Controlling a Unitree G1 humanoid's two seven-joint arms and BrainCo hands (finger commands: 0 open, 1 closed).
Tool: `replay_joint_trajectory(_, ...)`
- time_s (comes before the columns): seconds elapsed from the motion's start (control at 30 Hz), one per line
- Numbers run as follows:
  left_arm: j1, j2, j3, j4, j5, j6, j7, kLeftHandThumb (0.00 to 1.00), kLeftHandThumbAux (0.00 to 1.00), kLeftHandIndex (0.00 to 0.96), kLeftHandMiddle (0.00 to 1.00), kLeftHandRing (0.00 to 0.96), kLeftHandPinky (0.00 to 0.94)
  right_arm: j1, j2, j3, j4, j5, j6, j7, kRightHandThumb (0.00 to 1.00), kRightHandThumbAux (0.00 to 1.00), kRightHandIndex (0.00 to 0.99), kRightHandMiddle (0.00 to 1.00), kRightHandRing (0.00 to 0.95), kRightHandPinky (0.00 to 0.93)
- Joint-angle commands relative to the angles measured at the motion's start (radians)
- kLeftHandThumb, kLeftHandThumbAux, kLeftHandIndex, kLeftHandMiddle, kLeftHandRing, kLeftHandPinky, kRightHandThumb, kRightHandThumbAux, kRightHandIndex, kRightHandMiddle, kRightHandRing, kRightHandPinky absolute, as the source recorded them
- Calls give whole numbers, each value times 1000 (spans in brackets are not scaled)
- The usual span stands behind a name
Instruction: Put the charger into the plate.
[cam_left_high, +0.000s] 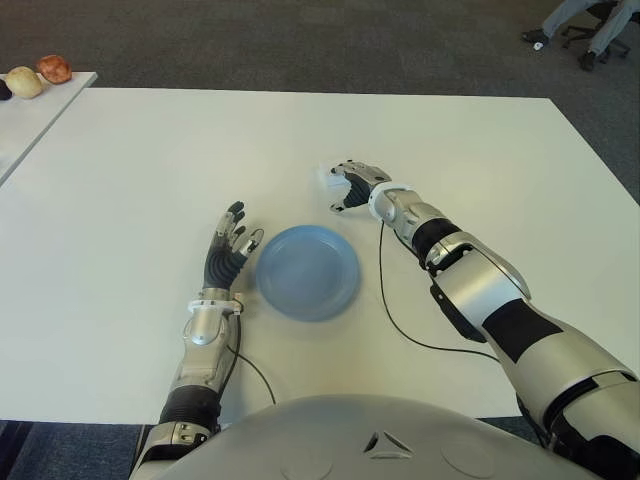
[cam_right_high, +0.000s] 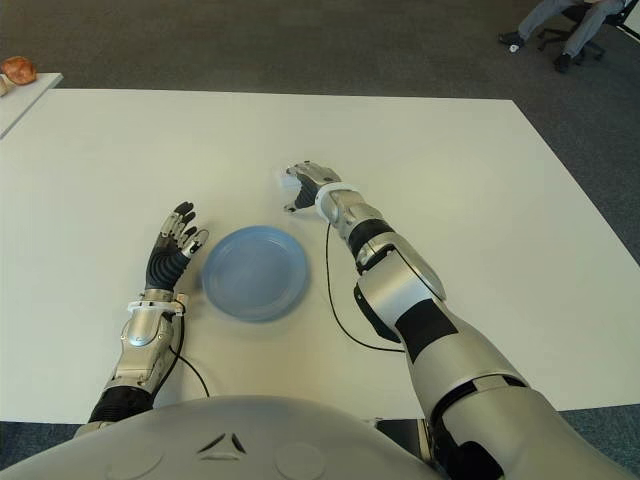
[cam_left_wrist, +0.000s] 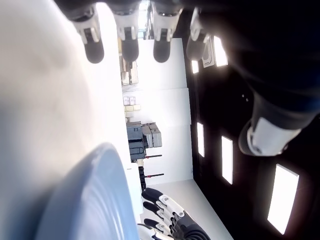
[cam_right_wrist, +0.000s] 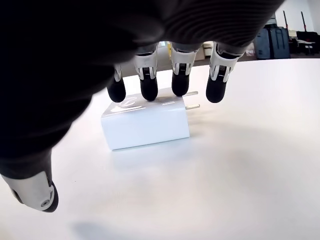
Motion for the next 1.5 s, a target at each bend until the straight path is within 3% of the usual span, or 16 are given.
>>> replay_joint_trajectory(0.03, 68, -4, -9, 43, 3, 73, -13, 0, 538, 32, 71, 70, 91, 55, -5, 9, 23, -5, 6, 52, 0, 600, 0, 0, 0, 0)
replay_joint_trajectory(0.63, 63, -1, -13, 41, 0, 86, -17, 0, 528, 31, 67, 67, 86, 69, -24, 9, 25, -5, -3, 73, 0, 608, 0, 0, 0, 0)
replay_joint_trajectory(0.97, 49, -6, -16, 51, -3, 95, -13, 0, 527, 33, 72, 71, 91, 70, -87, 34, 15, -21, -65, 119, 0, 635, 0, 0, 0, 0)
replay_joint_trajectory(1.3, 28, -15, -13, 68, -4, 102, -5, 0, 527, 36, 79, 76, 91, 44, -255, 117, -51, -67, -274, 170, 0, 665, 0, 0, 0, 0)
replay_joint_trajectory(1.5, 8, -17, -9, 91, -5, 101, -3, 0, 527, 35, 83, 80, 90, 49, -376, 121, -126, -52, -410, 210, 0, 680, 0, 0, 0, 0)
